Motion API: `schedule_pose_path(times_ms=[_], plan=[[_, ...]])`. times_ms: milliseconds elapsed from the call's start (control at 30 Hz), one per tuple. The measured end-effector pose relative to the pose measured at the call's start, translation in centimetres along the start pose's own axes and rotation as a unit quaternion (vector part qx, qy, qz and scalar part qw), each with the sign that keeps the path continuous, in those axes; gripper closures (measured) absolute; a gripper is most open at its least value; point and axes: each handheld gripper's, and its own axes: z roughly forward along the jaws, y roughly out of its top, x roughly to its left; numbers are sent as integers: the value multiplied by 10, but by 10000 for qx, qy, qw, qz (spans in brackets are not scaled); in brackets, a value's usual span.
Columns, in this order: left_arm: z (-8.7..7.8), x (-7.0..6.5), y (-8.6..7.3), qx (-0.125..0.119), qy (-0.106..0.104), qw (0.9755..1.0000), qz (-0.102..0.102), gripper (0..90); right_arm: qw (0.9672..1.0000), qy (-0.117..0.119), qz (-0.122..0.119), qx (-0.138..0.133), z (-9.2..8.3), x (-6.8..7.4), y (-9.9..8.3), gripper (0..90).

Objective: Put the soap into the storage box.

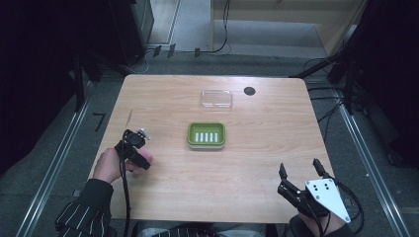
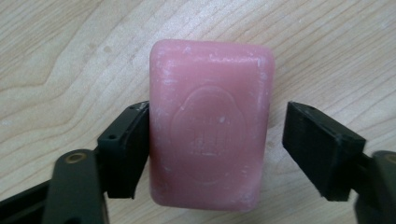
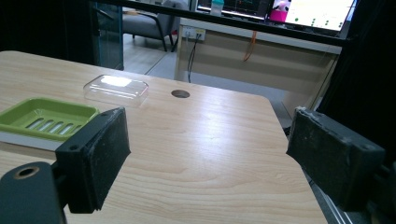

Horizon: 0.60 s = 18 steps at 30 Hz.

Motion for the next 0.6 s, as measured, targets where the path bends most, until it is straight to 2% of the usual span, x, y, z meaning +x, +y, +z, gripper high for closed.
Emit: schedule_pose_path(times_ms=[167,267,433,600], plan=[[1,1,-2,-5,3,10000,31,343,10000,4,-18,-9,0,0,0,127],[2,2,-3,-5,17,9999,124,359,10000,-1,1,-4,0,0,0,127],[4,4,-4,-55,-50,9998,190,377,10000,-9,-7,-7,0,0,0,127],[4,4,-6,-107,-38,9991,401,381,10000,-10,-3,-11,0,0,0,127]])
